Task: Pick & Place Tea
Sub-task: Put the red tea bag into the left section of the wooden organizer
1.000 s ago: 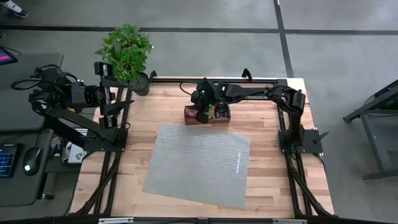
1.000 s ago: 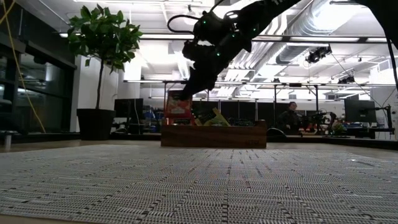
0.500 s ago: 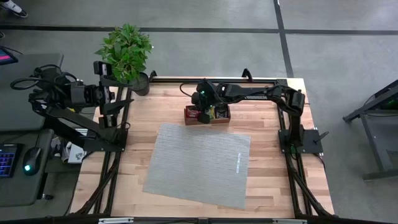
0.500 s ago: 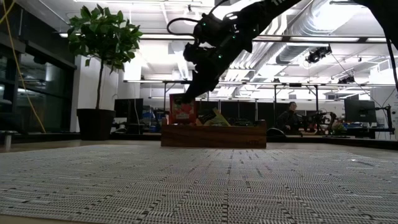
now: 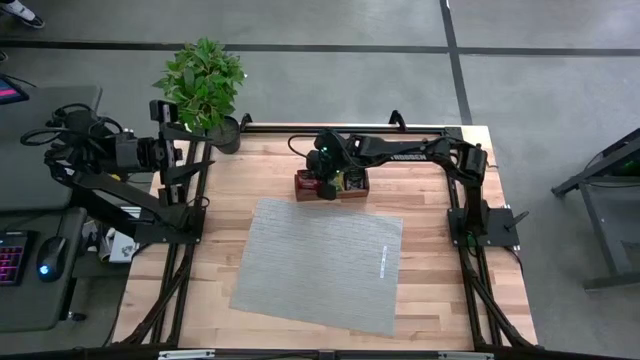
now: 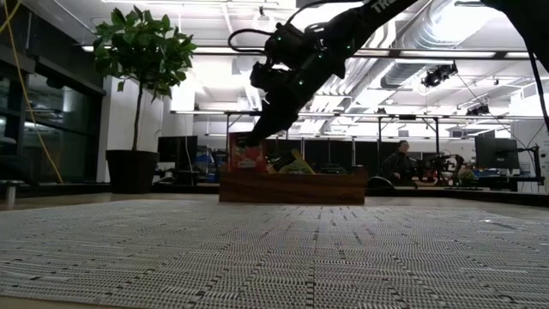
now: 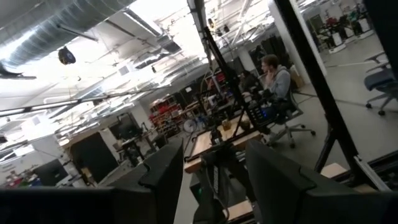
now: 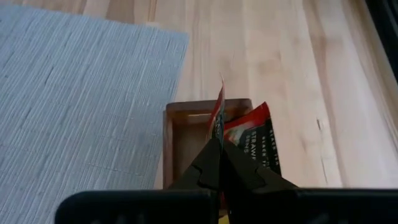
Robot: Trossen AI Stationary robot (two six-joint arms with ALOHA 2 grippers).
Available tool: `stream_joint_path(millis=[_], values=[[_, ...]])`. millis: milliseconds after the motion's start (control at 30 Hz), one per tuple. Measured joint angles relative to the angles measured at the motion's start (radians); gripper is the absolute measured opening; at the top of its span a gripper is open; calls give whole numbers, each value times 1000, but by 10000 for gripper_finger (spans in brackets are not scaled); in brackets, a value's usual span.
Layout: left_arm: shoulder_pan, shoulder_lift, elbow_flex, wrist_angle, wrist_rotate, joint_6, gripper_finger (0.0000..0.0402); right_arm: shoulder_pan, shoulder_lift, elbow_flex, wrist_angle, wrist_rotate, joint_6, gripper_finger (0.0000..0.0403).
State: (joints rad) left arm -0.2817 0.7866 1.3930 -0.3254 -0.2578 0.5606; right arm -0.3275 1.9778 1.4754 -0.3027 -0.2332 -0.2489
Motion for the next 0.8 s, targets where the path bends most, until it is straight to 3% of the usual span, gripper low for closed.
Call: stream_joint_path(millis=[300,433,700,800], values=[[0,-39,-1,-62,6,3,170,0,7,0,-18,-19,-21,0],[0,-90,-59,-59,4,-12,170,-2,7,0,-19,-19,-22,0],[0,-281,-379,130,-30,-46,170,-4,7,0,-20,-15,-22,0],[0,-383,-530,223,-93,-54,170,-6,7,0,-21,-16,-21,0]])
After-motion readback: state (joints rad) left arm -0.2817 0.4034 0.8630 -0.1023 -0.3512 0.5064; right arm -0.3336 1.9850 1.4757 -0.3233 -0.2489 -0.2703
